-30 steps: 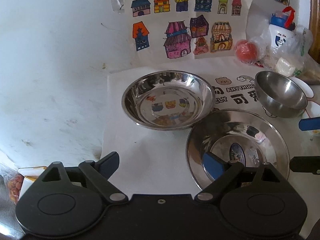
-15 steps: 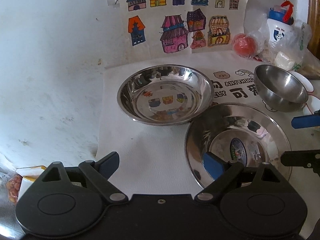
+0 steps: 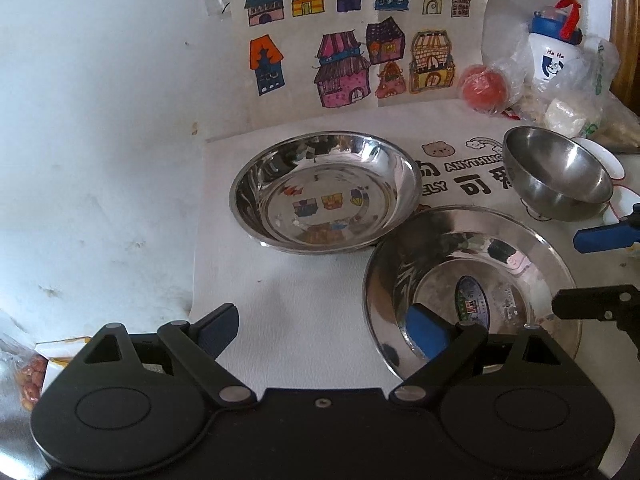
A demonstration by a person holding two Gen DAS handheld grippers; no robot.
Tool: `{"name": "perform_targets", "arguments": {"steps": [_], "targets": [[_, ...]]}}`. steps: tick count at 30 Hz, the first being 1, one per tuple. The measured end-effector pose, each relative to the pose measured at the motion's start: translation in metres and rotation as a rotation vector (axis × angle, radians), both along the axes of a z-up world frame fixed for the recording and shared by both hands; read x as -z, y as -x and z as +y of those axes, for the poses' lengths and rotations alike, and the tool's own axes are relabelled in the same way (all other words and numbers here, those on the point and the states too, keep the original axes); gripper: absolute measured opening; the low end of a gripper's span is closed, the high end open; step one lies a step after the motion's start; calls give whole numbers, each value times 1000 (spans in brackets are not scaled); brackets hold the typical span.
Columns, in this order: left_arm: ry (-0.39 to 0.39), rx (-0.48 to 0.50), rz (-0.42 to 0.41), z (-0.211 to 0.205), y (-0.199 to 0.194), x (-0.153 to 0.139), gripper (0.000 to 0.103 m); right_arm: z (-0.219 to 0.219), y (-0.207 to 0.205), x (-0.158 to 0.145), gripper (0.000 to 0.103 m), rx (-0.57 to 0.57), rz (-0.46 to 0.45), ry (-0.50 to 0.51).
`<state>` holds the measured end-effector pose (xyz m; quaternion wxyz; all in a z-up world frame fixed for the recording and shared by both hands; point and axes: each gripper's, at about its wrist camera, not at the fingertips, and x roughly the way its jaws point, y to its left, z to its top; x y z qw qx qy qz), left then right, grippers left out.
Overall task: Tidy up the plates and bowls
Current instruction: 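Close both grippers on the rim of the large flat steel plate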
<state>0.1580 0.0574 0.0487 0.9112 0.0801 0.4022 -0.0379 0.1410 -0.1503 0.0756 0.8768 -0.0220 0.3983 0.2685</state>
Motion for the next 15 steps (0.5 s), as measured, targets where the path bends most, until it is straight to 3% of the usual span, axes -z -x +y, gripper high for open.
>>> {"name": "perform_targets", "arguments": {"steps": [7,11,15], "targets": [[35,27,18,1,1,0,84,3,-5,1,63,-6,14,3],[72,36,54,5,-3,6,69,5,-9,7,54,-7,41,2],[135,47,86,10,-7,10,58,8,-12,12,39,-4,60,12]]}}
